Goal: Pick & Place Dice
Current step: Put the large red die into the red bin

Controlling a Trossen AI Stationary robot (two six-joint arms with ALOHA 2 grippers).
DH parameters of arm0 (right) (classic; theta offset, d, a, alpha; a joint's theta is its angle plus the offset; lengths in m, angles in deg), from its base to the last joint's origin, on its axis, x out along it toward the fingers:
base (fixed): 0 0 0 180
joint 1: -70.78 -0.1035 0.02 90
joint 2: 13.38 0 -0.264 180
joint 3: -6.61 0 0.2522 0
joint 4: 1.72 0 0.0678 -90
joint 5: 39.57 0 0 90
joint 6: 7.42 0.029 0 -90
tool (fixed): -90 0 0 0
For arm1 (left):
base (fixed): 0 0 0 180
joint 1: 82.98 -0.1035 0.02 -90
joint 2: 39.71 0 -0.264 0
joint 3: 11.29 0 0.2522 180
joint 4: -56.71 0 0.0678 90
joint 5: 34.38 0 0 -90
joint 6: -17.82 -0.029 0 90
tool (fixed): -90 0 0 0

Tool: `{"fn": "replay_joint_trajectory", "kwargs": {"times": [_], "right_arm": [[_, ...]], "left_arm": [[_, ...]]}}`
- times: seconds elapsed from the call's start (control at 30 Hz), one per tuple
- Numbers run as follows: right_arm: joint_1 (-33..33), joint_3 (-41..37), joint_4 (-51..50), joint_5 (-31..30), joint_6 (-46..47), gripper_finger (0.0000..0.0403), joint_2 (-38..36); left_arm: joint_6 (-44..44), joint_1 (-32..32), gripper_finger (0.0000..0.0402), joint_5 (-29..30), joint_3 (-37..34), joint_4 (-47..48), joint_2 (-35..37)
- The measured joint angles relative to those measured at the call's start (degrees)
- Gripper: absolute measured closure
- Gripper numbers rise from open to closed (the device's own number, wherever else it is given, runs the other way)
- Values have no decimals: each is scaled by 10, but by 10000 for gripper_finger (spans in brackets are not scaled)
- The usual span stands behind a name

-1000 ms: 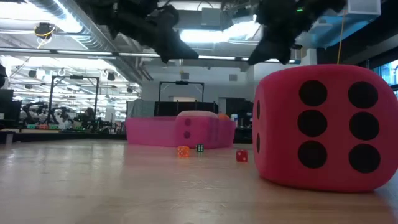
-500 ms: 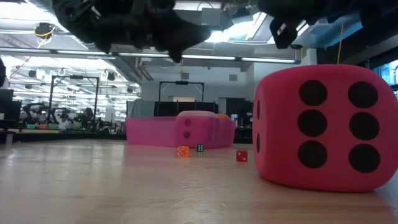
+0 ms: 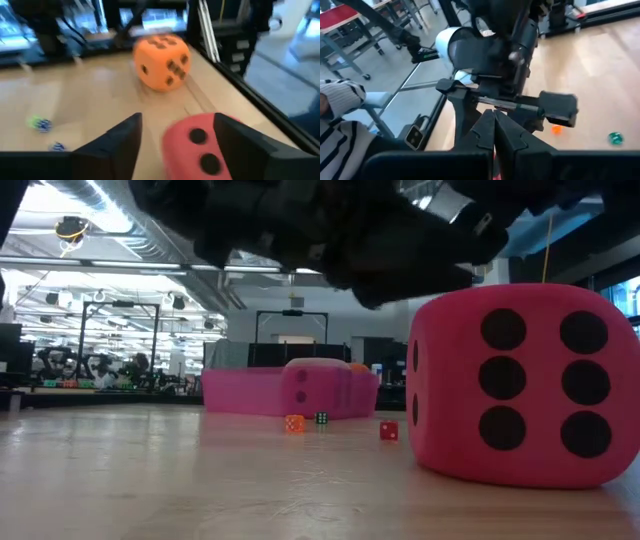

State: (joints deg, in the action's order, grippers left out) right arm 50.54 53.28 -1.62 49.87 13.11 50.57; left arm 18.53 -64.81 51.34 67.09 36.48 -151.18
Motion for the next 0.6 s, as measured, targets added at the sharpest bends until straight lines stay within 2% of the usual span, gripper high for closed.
{"fn": "replay_joint_trajectory", "kwargs": {"times": [0.3,0.6], "right_arm": [[-43,0,-12,0,1,401,0],[-82,0,-12,-35,2,401,0]], "left_arm": [[10,43,87,49,128,178,-31],[-34,59,68,149,142,208,-30]]}}
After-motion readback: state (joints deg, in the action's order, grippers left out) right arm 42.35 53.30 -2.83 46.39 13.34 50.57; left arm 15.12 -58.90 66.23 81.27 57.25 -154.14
